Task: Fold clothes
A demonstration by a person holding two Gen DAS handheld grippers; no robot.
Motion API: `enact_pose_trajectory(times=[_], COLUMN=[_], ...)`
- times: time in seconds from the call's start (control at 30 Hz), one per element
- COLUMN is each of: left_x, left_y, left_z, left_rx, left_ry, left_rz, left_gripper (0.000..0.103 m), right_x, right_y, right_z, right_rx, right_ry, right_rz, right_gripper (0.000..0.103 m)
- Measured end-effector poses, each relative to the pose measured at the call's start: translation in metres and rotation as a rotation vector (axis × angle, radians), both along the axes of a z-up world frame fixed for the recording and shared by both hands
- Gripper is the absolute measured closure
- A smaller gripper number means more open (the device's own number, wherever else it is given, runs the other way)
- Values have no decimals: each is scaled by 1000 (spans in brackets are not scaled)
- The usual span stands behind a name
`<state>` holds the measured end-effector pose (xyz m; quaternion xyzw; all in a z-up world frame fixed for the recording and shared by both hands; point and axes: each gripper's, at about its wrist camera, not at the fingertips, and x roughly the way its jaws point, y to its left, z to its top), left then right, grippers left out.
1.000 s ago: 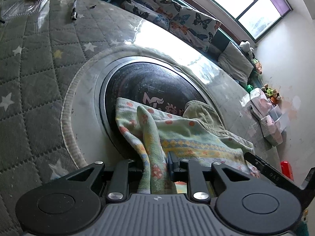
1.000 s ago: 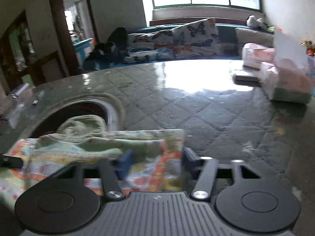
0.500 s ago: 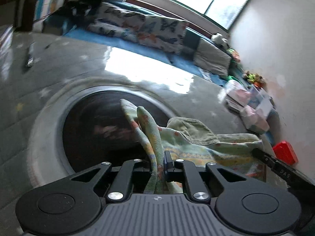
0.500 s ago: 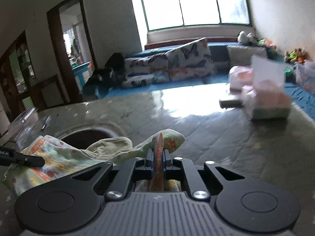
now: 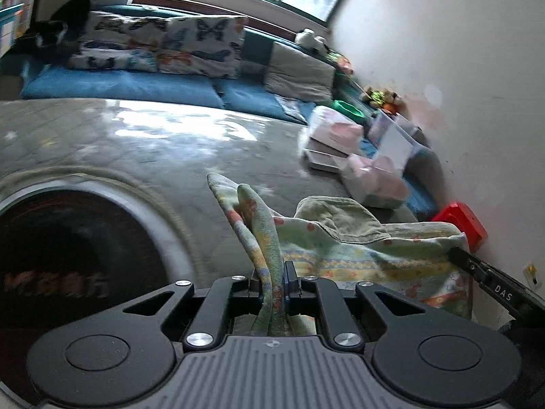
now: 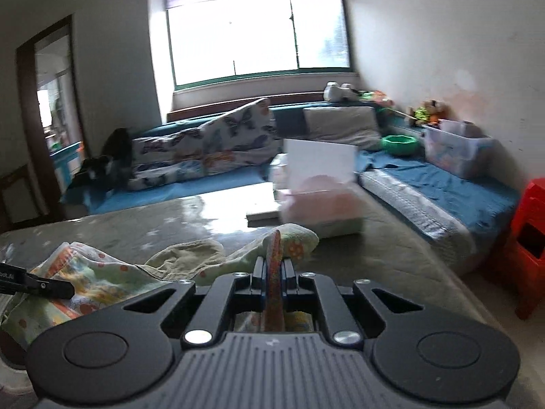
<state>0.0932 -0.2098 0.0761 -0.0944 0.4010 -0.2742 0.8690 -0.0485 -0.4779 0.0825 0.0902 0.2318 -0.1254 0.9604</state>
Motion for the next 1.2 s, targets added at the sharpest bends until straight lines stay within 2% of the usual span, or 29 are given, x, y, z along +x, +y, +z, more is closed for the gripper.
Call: enact_pose_trajectory(times=[0.1,0.23,0.27,0.3,0.37,0.43,0.47,0.53,0.67,0.77,0.97,1.0,1.03,1.1,1.2], left_x=[5,9,10,10,10,11,11,11,5,2,2,2,1,0,-2], left_y=[-15,-26,-24,-22,-17,-13,-11,-10,-20,-30,-40,-40,-40,-41,-42], left_z=[-10,-23,-25,-27,-26,-24,-22,-19,-19,-24,-36,-36,-36,-36,-36], left_rx=[39,102,112,123,155,186,188,177,176,195,234,237,240,244,251], left_ry=[16,32,32,31,9,-14,-17,-20,-34,-33,-22,-24,-27,-35,-46], left_rz=[-14,-12,-8,-4,17,38,45,59,27,3,-7,-6,-4,-8,-14], left_gripper=[91,83,77,63,54,52,48,40,28,27,25,24,22,19,11], right_x=[0,3,4,4,4,4,3,7,19,28,34,35,36,39,49], right_y=[-13,-26,-27,-29,-32,-33,-34,-32,-25,-22,-19,-18,-18,-15,-6], right_z=[-9,-29,-33,-36,-41,-43,-44,-45,-54,-63,-62,-62,-62,-62,-66], right_rx=[6,26,26,27,18,24,32,49,93,110,98,96,94,88,71], right_ry=[26,81,91,100,113,111,105,103,127,156,164,165,166,171,183], right_rz=[-38,-75,-83,-90,-119,-129,-124,-95,-26,-17,-8,-7,-5,1,20], right_gripper=[96,94,92,88,84,84,83,64,63,63,61,58,50,40,37])
